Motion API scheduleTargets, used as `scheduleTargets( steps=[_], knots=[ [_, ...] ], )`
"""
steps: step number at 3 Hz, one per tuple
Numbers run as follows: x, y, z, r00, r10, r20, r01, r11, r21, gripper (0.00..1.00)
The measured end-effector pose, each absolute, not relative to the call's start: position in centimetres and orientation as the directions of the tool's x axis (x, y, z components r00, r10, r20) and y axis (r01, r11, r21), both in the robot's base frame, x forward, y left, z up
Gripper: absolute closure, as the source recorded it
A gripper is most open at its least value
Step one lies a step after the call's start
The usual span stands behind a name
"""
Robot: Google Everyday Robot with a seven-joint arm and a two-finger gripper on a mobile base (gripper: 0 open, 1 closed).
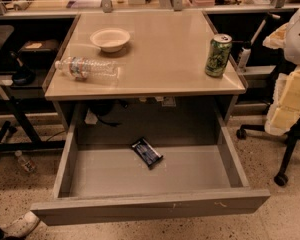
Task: Pick rxbar blueberry from top drawer and place on counter
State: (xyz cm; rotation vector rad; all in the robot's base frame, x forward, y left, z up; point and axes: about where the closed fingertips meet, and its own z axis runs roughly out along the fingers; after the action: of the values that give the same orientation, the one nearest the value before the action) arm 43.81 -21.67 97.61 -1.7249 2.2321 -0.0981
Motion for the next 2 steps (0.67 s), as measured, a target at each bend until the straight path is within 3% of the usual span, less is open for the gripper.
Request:
scheduleTargets(
  steps=[2],
  knots=[
    [43.69,-21.14,96.83,-0.228,-0.95,-0.211,-0.934,0.275,-0.227,0.0]
  ],
)
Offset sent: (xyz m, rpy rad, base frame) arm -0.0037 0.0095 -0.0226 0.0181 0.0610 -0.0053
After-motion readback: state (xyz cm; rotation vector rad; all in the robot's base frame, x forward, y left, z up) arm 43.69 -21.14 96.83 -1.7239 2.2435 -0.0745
